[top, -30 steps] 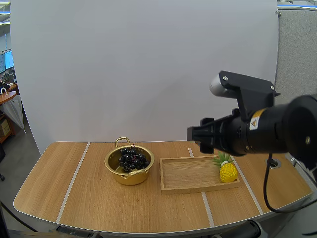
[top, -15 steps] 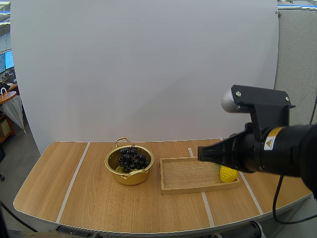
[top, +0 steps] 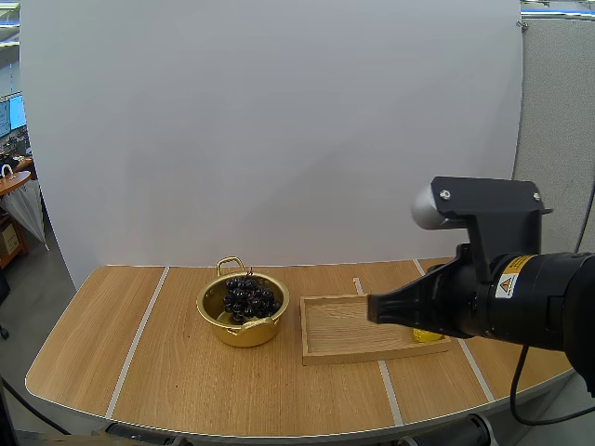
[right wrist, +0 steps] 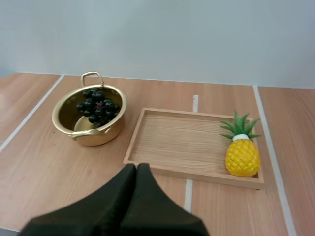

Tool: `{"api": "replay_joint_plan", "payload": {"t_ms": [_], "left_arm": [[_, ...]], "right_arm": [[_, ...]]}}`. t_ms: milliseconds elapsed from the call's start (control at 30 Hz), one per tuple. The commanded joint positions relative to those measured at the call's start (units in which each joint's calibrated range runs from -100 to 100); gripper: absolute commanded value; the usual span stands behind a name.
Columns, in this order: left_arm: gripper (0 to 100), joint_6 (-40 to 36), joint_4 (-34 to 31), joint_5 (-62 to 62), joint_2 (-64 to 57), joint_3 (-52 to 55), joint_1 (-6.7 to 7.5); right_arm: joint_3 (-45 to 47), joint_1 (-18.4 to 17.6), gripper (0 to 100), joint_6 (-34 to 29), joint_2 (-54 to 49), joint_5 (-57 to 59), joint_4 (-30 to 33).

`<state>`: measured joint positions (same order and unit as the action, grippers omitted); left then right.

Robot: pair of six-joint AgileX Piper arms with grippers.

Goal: Open the pot, put the grape inside, and close it

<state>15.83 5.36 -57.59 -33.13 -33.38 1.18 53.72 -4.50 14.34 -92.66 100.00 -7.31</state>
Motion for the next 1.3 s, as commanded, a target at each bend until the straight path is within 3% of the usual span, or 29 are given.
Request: {"api": "replay_joint_plan", "payload": {"t_ms": [0, 200, 433, 800, 1067, 1267], "left_arm": [[0, -0.47, -0.18, 2.57, -0.30, -0.34, 0.10], [0, -0.47, -0.18, 2.57, -0.30, -0.34, 0.10], [0, -0.47, -0.18, 1.96, -0.30, -0.34, 0.10], [0, -0.47, 0.03, -28.15, 0.67, 0.56, 0.10], [0, -0.47, 0.03, -33.75, 1.47, 5.55, 0.10], [0, -0.47, 0.03, -34.38, 1.47, 10.32, 0.10]], "right_arm": [[0.20, 0.22, 0, 4.27, -0.37, 0.00, -2.93], [0.20, 0.22, 0, 10.10, -0.37, 0.00, -4.59], [0.20, 0.22, 0, 12.08, -0.37, 0.00, -6.66], [0.20, 0.22, 0, 15.04, -0.18, 0.00, -10.47], [0.20, 0.22, 0, 15.06, -0.10, 0.00, -10.47], [0.20, -1.85, 0, 15.06, -0.06, 0.00, -10.37]]}}
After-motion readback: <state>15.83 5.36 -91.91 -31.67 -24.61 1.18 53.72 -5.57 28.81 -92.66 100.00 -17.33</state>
